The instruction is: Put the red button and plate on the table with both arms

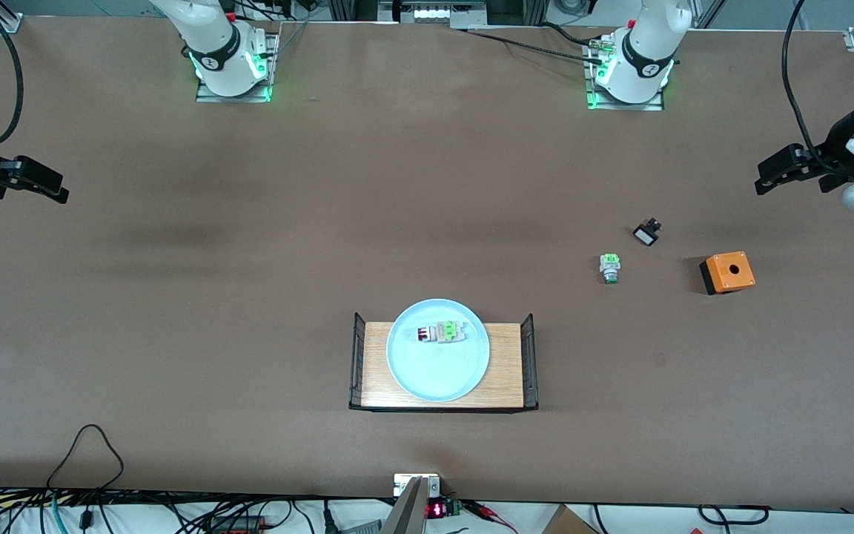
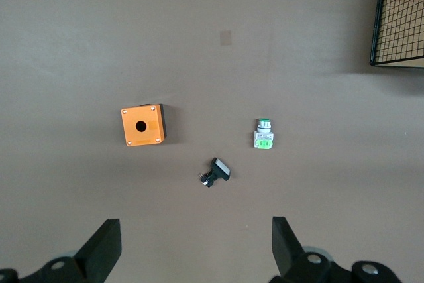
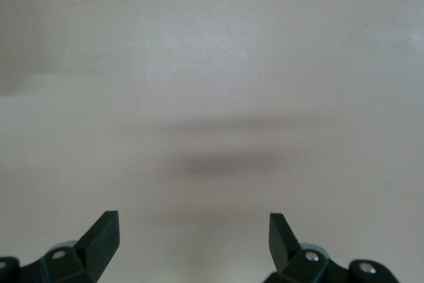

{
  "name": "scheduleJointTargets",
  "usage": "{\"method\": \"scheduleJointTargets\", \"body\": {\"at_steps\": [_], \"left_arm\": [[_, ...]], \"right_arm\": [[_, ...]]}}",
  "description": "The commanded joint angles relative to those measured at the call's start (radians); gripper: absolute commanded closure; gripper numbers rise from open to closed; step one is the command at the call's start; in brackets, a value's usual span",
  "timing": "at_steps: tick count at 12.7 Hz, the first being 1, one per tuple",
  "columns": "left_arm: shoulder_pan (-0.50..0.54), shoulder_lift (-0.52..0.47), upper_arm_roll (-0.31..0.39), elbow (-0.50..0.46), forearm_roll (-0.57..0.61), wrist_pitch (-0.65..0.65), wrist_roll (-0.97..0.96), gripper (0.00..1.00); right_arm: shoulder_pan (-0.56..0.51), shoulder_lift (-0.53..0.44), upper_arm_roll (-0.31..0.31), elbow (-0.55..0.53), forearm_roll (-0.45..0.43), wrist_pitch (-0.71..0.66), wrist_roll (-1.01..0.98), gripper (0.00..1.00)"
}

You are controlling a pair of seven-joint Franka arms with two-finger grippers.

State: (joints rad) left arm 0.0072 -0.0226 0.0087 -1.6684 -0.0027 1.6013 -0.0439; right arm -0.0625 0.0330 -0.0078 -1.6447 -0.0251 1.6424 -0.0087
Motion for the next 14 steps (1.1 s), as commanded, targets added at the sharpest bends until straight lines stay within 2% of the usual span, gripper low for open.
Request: {"method": "scheduleJointTargets", "body": {"at_steps": [1, 3, 8, 10, 13, 14], "left_arm": [[0.01, 0.01, -0.007, 0.004, 0.0, -0.037, 0.001, 0.0], [0.008, 0.02, -0.01, 0.004, -0.002, -0.046, -0.013, 0.0], [-0.009, 0.078, -0.013, 0.03, -0.045, -0.041, -0.196, 0.0], [-0.042, 0.154, -0.027, 0.117, -0.076, -0.043, -0.391, 0.0], [-0.149, 0.309, -0.027, 0.295, -0.066, -0.05, -0.832, 0.0], [-0.174, 0.344, -0.027, 0.317, -0.069, -0.05, -0.935, 0.0]], "right_arm": [[-0.002, -0.008, -0.001, 0.005, -0.001, -0.009, -0.013, 0.0], [-0.002, -0.008, -0.001, 0.005, -0.001, -0.009, -0.011, 0.0], [-0.002, -0.008, -0.001, 0.005, 0.001, -0.009, -0.011, 0.0], [-0.002, -0.008, -0.003, 0.005, 0.001, -0.007, -0.011, 0.0], [-0.002, -0.008, -0.003, 0.005, 0.001, -0.006, -0.011, 0.0], [-0.002, -0.008, -0.003, 0.005, 0.001, -0.006, -0.013, 0.0]]}}
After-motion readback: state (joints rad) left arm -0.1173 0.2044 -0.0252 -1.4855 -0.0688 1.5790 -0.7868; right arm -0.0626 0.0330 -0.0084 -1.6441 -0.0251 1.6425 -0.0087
